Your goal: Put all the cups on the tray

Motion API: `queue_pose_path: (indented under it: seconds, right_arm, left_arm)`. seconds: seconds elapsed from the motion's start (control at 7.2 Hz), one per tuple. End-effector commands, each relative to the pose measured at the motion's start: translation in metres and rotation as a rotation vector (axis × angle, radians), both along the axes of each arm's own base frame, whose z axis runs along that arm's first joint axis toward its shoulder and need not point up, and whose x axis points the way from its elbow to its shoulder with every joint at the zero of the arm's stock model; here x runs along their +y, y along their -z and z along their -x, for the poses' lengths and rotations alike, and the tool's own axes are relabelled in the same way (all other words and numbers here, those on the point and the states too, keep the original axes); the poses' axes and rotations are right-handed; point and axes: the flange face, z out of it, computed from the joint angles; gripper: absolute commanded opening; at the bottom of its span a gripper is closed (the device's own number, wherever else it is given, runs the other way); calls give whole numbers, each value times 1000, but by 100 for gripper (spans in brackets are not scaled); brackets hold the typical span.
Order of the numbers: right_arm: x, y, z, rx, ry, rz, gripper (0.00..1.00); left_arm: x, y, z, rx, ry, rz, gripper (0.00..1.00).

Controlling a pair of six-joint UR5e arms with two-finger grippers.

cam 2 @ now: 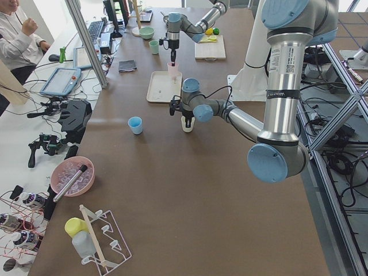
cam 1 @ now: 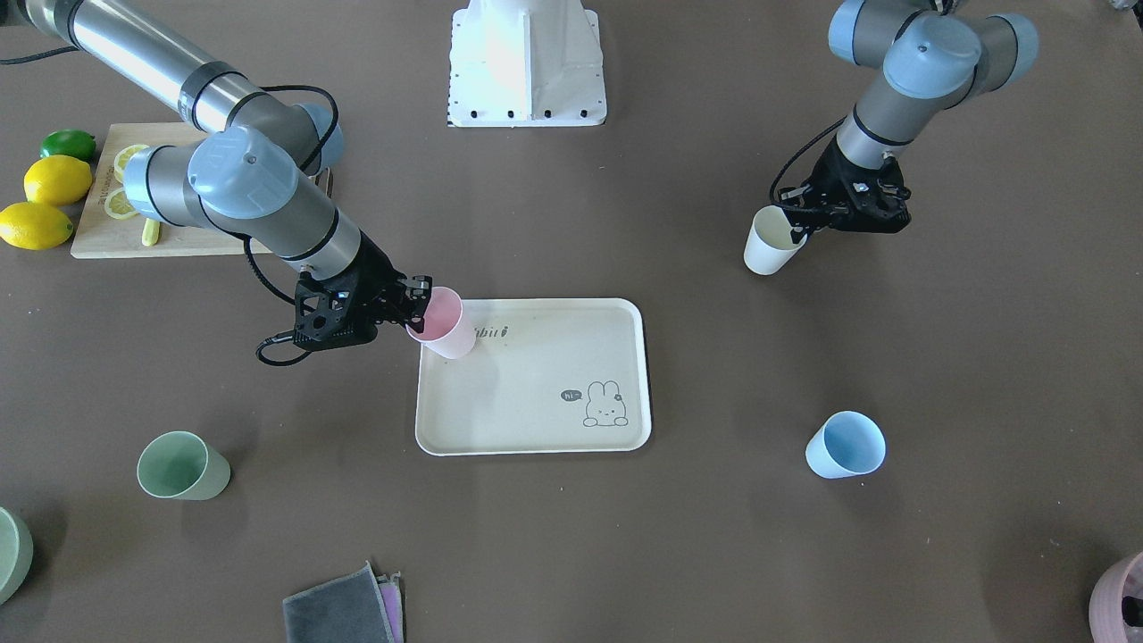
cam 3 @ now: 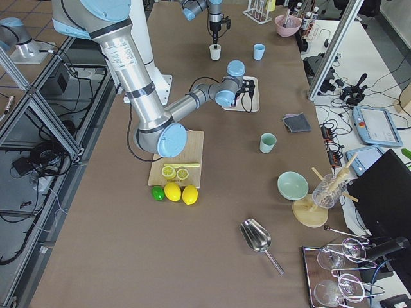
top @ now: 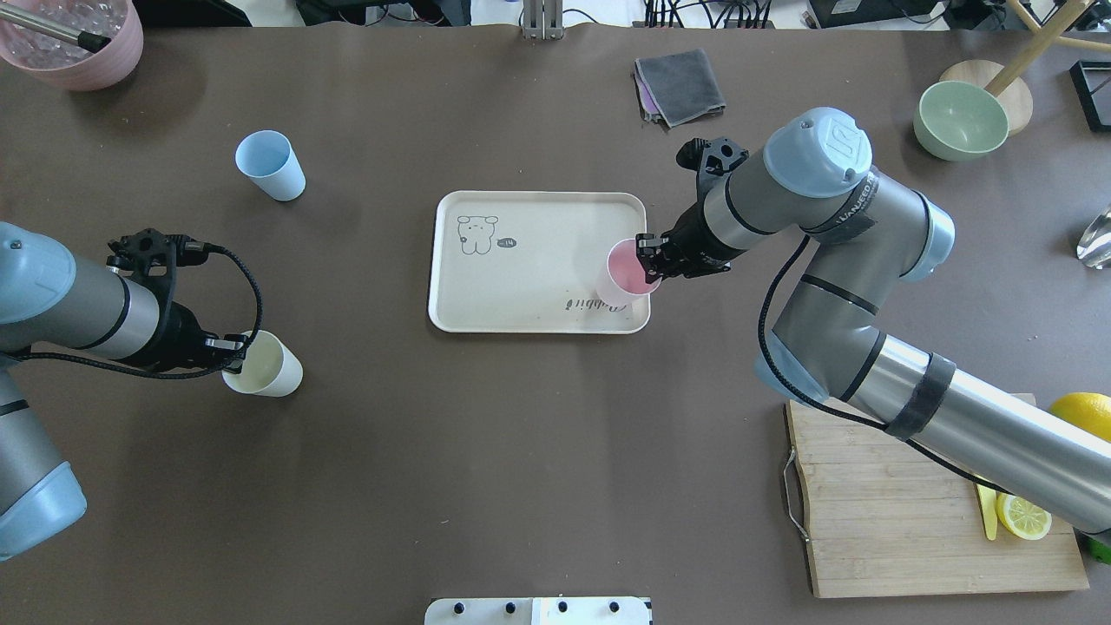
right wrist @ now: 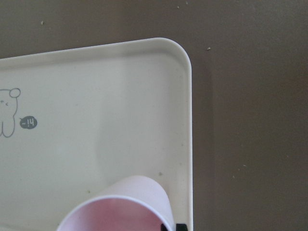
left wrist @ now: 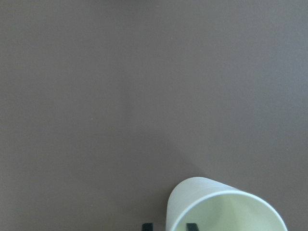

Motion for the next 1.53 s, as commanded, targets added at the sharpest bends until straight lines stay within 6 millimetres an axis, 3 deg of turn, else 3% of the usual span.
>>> queue_pose_path:
  seconds: [0.0,0.14,0.28,0.42,0.83,0.97,1.11,1.25,1.39]
  right_arm:
    - [-5,24,0,-24,-22,4,100]
    - [-13,23,-24,-23,-23,34,100]
    - [-23,24,-58,-10,-19,70,100]
    - [-35,12,-91,-8,-38,88,100]
    - [-87,-93,-192,122,-37,-41,99]
    - [-105,-125,-209,166,-28,-52,98]
    - [-118,-157,-212,208,-11,-49,97]
    - [-133,-167,-213,223,-16,-27,96]
    - [-143,-171,-210,232,-26,0,94]
  left_arm:
    - [-19,56,-23,70,2,-47,0]
    - [-54,91,-42,63,27,-44,0]
    - [-76,125,-65,67,40,-39,0]
    - [-92,148,-85,87,81,8,0]
    - [-130,171,-137,85,89,26,0]
    - [-137,168,-145,96,89,19,0]
    - [-145,164,-154,91,90,23,0]
    - [-154,175,-165,89,91,23,0]
    - [-164,185,-176,84,91,27,24]
